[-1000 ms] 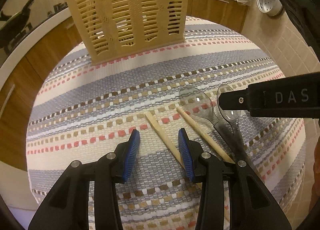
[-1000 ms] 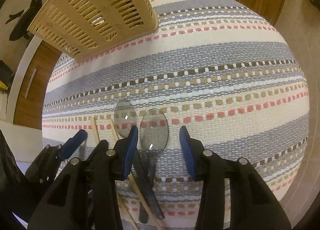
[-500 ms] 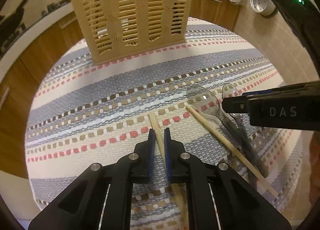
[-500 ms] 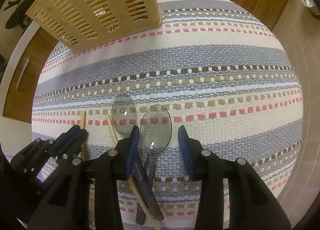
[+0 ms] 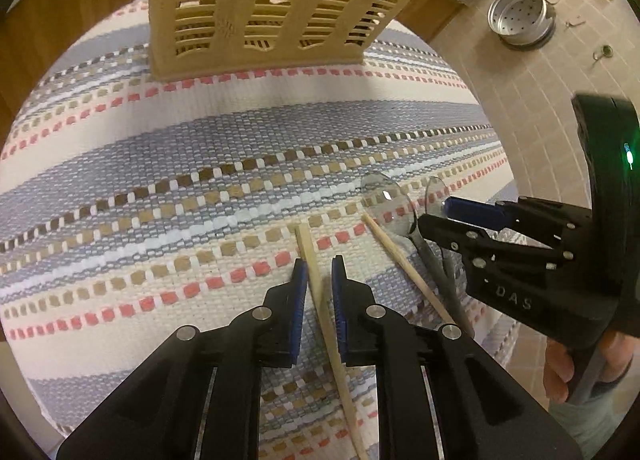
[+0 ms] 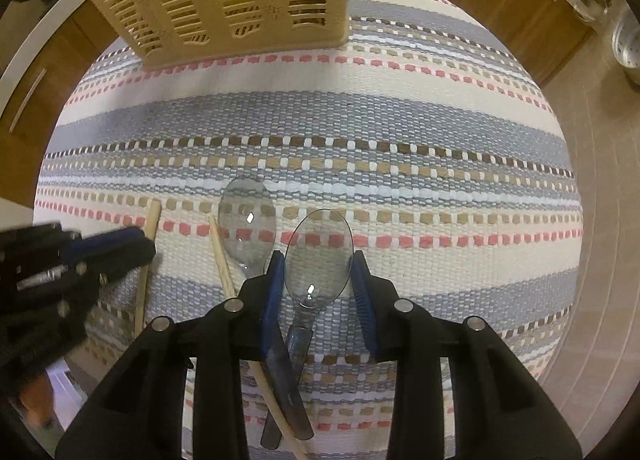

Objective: Organize utensils
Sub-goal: 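Grasp a wooden chopstick with the left tool while the right tool grasps a clear spoon, then lift the chopstick and clear spoon over the beige holder with both tools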

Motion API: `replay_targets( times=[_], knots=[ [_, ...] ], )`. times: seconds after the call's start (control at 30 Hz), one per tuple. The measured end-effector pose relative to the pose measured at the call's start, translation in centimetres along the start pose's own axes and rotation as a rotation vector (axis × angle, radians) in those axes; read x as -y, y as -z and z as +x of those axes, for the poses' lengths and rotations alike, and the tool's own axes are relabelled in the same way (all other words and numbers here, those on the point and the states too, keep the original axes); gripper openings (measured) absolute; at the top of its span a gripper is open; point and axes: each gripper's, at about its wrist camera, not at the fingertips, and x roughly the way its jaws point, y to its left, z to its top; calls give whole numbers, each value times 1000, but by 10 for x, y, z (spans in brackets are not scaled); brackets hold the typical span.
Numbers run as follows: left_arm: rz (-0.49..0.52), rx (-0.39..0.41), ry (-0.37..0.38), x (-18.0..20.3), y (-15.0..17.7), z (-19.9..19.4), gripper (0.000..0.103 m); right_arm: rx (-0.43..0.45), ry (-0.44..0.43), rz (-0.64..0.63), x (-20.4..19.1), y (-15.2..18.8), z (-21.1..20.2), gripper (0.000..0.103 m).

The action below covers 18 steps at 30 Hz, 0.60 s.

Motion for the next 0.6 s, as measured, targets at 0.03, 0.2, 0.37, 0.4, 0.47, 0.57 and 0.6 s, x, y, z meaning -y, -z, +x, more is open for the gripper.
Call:
replay_targets(
  times=[0.03,0.2,0.37,0.4,0.47,0.57,0.6],
  knots=[
    [13,-7,-22,3,-2,1,12,-1,10,-10,1,0,-1,31],
    [67,-18,-107,17,-11,10,12,-18,4,-24,18,1,0,31],
    [123,-2,-196,32,-10,18,8,-11,-7,-52,16,4,0,31],
    [123,4,-210,34,-10,19,7,-1,-5,-63,13,4,-2,30],
    [113,16,-218,35,-9,19,6,20,3,-76,16,9,-6,30],
    [94,48,-213,35,-7,18,4,72,3,-97,11,12,-20,30],
    [77,64,-184,32,-6,16,4,87,2,-100,12,13,-25,30]
  ],
)
